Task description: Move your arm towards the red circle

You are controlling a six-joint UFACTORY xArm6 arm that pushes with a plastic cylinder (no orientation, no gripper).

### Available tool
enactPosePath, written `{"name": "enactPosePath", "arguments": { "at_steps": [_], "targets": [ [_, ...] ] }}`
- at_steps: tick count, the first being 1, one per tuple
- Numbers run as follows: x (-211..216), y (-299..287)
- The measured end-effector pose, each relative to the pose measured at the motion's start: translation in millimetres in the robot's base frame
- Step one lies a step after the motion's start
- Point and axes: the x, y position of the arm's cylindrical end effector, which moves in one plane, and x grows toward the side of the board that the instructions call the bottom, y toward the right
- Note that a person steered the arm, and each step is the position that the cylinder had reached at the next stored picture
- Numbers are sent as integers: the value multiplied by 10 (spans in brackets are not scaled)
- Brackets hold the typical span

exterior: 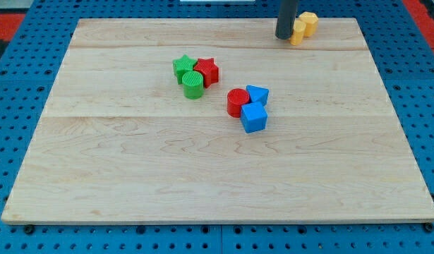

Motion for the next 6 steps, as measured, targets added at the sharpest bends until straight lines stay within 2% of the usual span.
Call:
{"name": "enactPosePath", "arguments": {
  "at_steps": [1,2,3,6],
  "targets": [
    [545,58],
    [793,-206],
    [804,-799],
    [1475,-1196]
  ]
}}
